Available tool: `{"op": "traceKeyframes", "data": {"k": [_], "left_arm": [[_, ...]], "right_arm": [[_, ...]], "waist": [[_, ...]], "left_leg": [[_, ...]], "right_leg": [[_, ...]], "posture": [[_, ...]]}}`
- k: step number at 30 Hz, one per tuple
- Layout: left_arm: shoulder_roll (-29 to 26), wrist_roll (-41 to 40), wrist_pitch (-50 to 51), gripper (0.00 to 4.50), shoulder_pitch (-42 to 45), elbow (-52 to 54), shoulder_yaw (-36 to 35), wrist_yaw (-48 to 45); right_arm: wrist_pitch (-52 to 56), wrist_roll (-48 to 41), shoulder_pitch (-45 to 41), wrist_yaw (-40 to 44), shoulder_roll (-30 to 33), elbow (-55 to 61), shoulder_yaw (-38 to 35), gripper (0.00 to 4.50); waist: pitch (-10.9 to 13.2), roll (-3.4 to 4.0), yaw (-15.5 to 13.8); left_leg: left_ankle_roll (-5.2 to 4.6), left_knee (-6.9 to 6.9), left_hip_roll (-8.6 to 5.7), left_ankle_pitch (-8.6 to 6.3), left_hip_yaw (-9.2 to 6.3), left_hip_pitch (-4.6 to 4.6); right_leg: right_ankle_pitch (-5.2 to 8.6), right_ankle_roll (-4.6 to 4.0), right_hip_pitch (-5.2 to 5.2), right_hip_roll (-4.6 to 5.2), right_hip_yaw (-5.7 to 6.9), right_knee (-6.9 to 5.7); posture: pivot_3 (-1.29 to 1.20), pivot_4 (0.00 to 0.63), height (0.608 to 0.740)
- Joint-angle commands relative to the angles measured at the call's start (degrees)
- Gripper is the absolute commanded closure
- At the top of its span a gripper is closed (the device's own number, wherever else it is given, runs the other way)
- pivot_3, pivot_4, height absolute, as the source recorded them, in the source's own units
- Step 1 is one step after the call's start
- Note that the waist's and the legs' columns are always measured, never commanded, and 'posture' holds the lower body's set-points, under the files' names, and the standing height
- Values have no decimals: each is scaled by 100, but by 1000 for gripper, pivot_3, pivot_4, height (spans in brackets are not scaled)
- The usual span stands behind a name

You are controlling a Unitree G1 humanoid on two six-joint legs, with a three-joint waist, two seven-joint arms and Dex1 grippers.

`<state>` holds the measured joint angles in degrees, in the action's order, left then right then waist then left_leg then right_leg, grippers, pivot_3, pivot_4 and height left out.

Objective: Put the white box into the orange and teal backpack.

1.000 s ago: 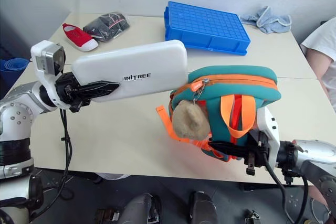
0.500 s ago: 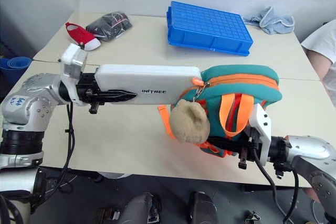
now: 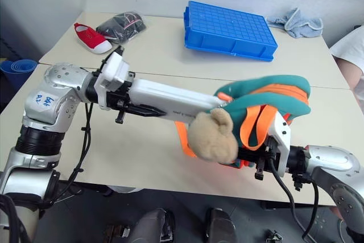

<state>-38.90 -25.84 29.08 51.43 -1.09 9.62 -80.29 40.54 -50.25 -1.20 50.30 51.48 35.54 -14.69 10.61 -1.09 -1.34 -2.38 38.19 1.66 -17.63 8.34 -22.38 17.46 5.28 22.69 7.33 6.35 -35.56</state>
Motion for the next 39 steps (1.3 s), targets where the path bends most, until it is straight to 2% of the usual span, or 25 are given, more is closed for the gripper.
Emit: {"op": "traceKeyframes", "data": {"k": [1,7,11,16,22,28,34,39], "left_arm": [[175,-22,-18,3271,179,297,592,-638],[767,861,-660,3271,416,-417,717,85],[607,1188,-941,3271,373,-846,314,446],[451,1551,-1418,3271,361,-1422,-137,1326],[315,402,-958,3271,169,-953,-847,827],[-77,-644,-229,3271,230,-1145,-1554,112],[-381,-1057,493,3271,268,-1153,-1708,-194],[-512,-807,301,3271,76,-1005,-1277,-689]], "right_arm": [[-115,53,-234,16,-99,20,195,4453],[-113,108,-339,37,-170,2,325,4453],[-121,120,-288,41,-168,15,306,4453],[-121,92,-171,-8,-190,51,253,4453],[-144,101,105,64,-121,129,165,4453],[-208,159,101,76,-135,68,193,4453],[-212,186,1,-8,-245,72,343,4453],[-222,237,-100,35,-261,-21,402,4453]], "waist": [[0,0,4],[0,-2,-28],[-1,-2,-14],[-1,-4,-10],[-2,-5,4],[-1,-5,57],[0,-6,67],[1,-8,65]], "left_leg": [[1,0,1,1,0,0],[-7,12,-3,5,-4,5],[-10,12,-4,3,-6,2],[-11,15,-3,4,-7,6],[-11,10,-2,4,-8,2],[-8,10,0,5,-5,-4],[-7,10,-1,6,-5,-3],[-5,9,-1,5,-5,-4]], "right_leg": [[0,0,0,-3,0,1],[-1,2,-8,2,4,-1],[-2,4,-9,14,3,2],[-3,4,-11,16,3,-4],[-3,5,-8,16,5,-2],[-3,6,-2,9,8,-7],[-3,6,-2,7,8,-7],[-3,6,-2,2,8,-7]], "posture": [[0,150,740],[0,150,740],[0,150,740],[0,150,740],[0,150,740],[0,150,740],[0,150,740],[0,150,740]]}}
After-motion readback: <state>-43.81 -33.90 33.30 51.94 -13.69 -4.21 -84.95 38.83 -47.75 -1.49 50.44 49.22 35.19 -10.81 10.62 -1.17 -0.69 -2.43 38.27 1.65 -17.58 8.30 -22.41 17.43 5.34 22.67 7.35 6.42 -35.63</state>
